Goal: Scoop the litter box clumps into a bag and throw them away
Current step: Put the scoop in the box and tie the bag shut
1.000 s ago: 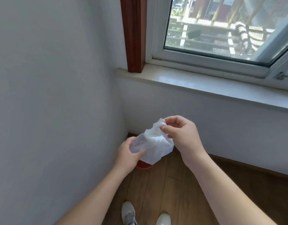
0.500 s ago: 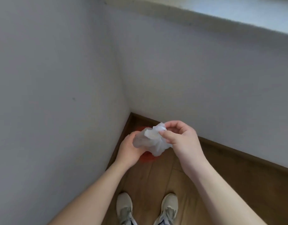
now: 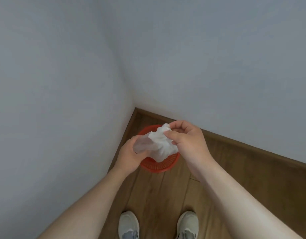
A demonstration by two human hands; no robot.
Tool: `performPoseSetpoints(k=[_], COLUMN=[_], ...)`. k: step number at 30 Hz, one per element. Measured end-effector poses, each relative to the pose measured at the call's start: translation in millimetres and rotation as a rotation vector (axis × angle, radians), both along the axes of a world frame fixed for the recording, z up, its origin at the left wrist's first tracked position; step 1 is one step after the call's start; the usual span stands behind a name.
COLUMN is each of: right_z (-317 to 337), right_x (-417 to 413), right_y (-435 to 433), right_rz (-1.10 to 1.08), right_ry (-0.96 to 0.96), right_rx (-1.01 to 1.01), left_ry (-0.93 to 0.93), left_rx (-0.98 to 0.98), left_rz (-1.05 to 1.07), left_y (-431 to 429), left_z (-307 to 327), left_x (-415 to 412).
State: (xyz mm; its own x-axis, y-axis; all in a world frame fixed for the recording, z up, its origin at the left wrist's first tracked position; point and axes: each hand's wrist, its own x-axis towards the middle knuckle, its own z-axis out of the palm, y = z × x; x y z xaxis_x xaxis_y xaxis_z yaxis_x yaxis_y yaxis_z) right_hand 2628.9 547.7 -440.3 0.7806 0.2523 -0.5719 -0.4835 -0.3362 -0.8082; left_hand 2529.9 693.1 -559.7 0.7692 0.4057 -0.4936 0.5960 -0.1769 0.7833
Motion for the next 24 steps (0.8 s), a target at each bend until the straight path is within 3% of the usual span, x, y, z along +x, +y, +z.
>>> performPoseSetpoints(k=[4,11,18,24], right_z=[-37,-77,-69,-24], right_x=[-1,-10,-14,-17], right_y=[2,-11,-23,-45], right_rz=[0.068,0.149,0.216,0.307], right_ry=[-0.007,-0.023,-0.06,-0.188], right_rx=[-0.098,-0.241,-0.326,-0.415], left_ry=[0.09,0.093,0.069,0.066], left_rx=[0.078,0.142,0.16,0.269], left_rz=[-0.038,-0.084,-0.116,-0.232], left_y=[6,3,2,2], left_z=[-27,-34,-11,45], left_x=[-6,-13,-7,-15])
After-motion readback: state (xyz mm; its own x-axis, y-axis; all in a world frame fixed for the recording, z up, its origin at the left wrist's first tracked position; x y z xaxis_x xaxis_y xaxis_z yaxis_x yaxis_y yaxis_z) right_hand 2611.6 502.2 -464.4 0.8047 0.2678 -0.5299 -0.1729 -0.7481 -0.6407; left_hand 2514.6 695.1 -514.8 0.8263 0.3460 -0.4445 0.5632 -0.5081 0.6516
